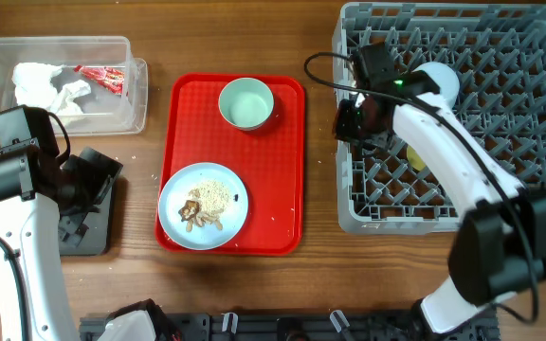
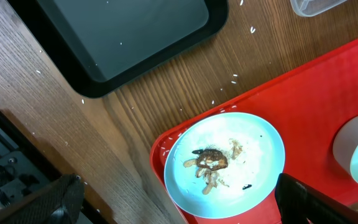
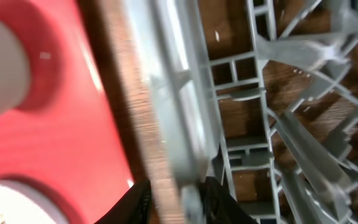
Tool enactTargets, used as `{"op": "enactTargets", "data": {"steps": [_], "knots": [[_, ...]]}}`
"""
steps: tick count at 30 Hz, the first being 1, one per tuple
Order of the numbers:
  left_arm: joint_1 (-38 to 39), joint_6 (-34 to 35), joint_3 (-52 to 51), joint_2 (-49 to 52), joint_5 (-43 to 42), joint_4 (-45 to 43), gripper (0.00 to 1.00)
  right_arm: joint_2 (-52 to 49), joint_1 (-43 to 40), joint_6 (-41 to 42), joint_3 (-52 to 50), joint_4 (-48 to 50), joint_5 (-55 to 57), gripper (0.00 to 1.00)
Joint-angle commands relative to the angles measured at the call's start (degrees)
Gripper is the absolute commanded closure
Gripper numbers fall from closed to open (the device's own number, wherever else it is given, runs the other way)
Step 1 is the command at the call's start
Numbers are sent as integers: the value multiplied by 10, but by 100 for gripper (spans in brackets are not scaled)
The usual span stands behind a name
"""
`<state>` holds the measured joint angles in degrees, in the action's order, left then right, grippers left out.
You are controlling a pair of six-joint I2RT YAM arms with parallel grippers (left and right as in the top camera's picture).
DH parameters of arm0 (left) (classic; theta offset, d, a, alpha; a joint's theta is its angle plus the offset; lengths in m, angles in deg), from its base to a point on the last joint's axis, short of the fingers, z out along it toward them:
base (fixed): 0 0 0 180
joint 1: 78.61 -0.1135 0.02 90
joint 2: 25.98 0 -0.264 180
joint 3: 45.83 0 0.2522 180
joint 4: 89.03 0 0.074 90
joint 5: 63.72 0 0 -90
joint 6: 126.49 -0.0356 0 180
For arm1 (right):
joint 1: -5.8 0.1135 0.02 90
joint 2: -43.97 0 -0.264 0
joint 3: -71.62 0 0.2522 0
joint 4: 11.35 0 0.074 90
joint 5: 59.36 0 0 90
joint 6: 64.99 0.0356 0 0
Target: Sort waste into correct bins and load items into the dishwasher rack
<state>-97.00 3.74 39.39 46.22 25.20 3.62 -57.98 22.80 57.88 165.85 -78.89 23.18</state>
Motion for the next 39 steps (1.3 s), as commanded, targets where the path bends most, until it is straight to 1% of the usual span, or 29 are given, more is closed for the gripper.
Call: {"op": "enactTargets", "data": {"steps": [1,2,3,5,6,8,10,12,13,14,15,16,17,19,22,25,26,31,33,35,38,39], "knots": [[-3,10,-2,-2,10,0,0,75,4,-14,36,2,-11,58],[-3,10,-2,-2,10,0,0,91,4,-15,46,3,-16,45],[-3,10,-2,-2,10,0,0,105,5,-26,56,14,-34,39],[-3,10,-2,-2,10,0,0,124,9,-73,60,71,-112,37],[-3,10,-2,-2,10,0,0,126,13,-95,60,104,-174,35],[-3,10,-2,-2,10,0,0,118,31,-120,61,150,-244,33],[-3,10,-2,-2,10,0,0,96,72,-134,61,214,-237,30],[-3,10,-2,-2,10,0,0,70,110,-144,61,274,-195,29],[-3,10,-2,-2,10,0,0,54,131,-170,61,304,-169,26],[-3,10,-2,-2,10,0,0,35,154,-200,61,330,-127,20],[-3,10,-2,-2,10,0,0,12,176,-222,61,345,-72,16],[-3,10,-2,-2,10,0,0,-6,189,-227,62,352,-34,15],[-3,10,-2,-2,10,0,0,-27,199,-228,62,360,-2,15],[-3,10,-2,-2,10,0,0,-86,212,-268,62,386,7,15],[-3,10,-2,-2,10,0,0,-152,213,-304,66,403,39,14],[-3,10,-2,-2,10,0,0,-179,214,-353,67,401,40,15],[-3,10,-2,-2,10,0,0,-182,216,-366,67,396,36,17],[-3,10,-2,-2,10,0,0,-195,229,-393,64,377,34,19],[-3,10,-2,-2,10,0,0,-209,230,-395,64,374,33,23],[-3,10,-2,-2,10,0,0,-218,231,-409,64,365,38,25],[-3,10,-2,-2,10,0,0,-219,231,-409,64,353,47,40],[-3,10,-2,-2,10,0,0,-219,231,-409,64,348,49,46]]}}
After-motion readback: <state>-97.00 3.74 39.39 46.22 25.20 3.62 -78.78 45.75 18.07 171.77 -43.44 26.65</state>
